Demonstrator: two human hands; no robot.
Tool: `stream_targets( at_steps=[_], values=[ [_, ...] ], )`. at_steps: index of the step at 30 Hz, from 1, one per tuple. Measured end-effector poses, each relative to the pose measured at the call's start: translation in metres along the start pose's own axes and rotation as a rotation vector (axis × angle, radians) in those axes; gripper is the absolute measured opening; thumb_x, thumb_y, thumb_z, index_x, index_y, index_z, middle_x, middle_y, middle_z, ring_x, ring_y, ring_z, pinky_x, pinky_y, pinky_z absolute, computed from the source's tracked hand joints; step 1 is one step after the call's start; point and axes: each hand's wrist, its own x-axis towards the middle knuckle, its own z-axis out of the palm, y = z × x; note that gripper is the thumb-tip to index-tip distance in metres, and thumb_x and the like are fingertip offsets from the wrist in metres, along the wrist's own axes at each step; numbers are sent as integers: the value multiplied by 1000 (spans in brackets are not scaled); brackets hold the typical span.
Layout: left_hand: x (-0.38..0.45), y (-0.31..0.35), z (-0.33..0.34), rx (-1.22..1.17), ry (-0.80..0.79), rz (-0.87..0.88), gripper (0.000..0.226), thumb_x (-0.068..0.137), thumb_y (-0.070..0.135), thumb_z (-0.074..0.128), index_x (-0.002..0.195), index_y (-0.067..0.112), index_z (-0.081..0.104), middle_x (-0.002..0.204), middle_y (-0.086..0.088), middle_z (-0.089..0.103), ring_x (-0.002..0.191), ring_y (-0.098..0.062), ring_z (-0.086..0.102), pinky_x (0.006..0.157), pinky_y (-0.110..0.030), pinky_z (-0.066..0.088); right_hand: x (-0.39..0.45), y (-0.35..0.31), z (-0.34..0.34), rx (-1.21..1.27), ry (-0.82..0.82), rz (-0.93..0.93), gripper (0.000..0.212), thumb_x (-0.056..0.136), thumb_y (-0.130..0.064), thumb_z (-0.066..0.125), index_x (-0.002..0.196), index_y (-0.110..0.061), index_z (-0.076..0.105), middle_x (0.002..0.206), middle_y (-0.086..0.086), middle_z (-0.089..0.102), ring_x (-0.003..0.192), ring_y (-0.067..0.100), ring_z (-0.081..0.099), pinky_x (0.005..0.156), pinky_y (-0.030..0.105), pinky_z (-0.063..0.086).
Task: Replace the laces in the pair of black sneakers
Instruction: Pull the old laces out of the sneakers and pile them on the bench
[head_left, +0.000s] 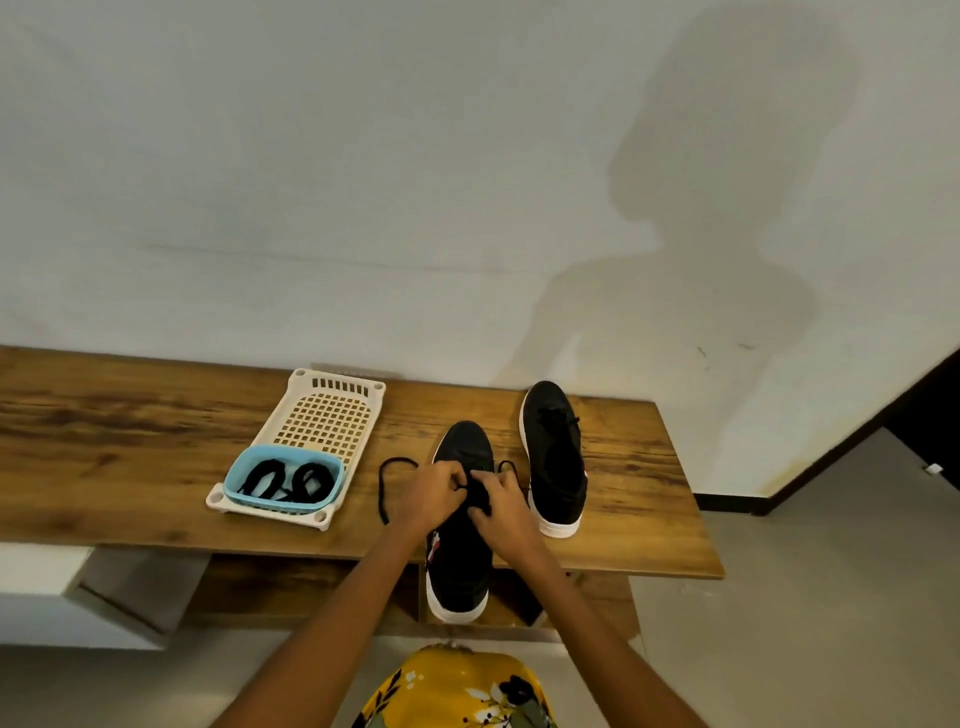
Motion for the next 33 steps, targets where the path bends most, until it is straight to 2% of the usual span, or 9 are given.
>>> stream_targets(
  at_steps=[3, 5, 7, 10, 12, 16, 21, 27, 33],
  values=[
    [0, -4, 0, -55, 9, -1, 7, 87, 11, 59, 85, 17, 60, 74, 8, 56, 76, -10, 53, 57, -16, 34, 12, -2, 4, 33, 21, 90, 27, 92, -27, 55, 118, -16, 53, 122, 3, 44, 98, 18, 55, 77, 27, 43],
    [-1, -7, 3, -41, 34, 20, 5, 87, 9, 57, 86, 14, 57, 78, 7, 54, 76, -10, 52, 59, -20, 32, 20, -2, 1, 61, 51, 133, 15, 93, -28, 56, 94, -14, 56, 110, 4, 51, 83, 14, 54, 71, 28, 43],
    [-1, -11, 9, -63, 76, 18, 5, 86, 9, 57, 86, 15, 57, 84, 5, 56, 76, -10, 51, 63, -19, 31, 25, 3, -7, 142, 40, 141, 21, 93, -26, 57, 76, -17, 50, 89, 2, 58, 69, 11, 53, 65, 27, 48],
    [0, -16, 13, -156, 99, -11, 9, 87, 9, 58, 84, 17, 57, 79, 7, 56, 68, -1, 47, 56, -13, 28, 22, 7, -18, 321, -78, 166, 12, 91, -26, 62, 94, -16, 55, 80, -3, 56, 68, 9, 57, 59, 19, 48],
    [0, -18, 12, -227, 79, -34, 9, 88, 10, 60, 84, 17, 56, 75, 10, 53, 68, 1, 48, 56, -10, 32, 21, 14, -15, 225, -152, 111, 35, 86, -29, 68, 117, -17, 56, 93, -4, 56, 84, 11, 58, 70, 23, 49],
    [1, -23, 10, -291, 23, -39, 21, 84, 10, 67, 101, 16, 57, 89, 5, 56, 82, -11, 55, 66, -16, 40, 16, 15, -6, 134, -77, 117, 43, 82, -33, 72, 118, -18, 56, 95, -4, 55, 89, 12, 56, 77, 29, 47],
    [-3, -22, 14, -93, 49, 94, 37, 81, 0, 62, 114, 16, 57, 110, -1, 54, 88, -4, 49, 61, -5, 39, 6, 9, 7, -52, 0, 25, 60, 82, -25, 66, 135, -17, 38, 124, 4, 49, 103, 22, 58, 72, 27, 46],
    [0, -21, 12, -17, 32, 104, 32, 82, 0, 60, 107, 20, 62, 115, -1, 50, 87, -6, 47, 60, -6, 37, -7, 23, 10, 452, 177, 223, 40, 89, -11, 60, 127, -10, 46, 87, -7, 57, 78, 5, 56, 61, 11, 44],
    [1, -14, 20, 82, 86, 84, 23, 86, 13, 62, 108, 20, 59, 112, 1, 52, 92, -13, 55, 66, -18, 38, -2, 24, 5, 481, 115, 249, 33, 90, -11, 59, 121, -11, 50, 82, -5, 57, 76, 8, 57, 64, 18, 45]
  ],
)
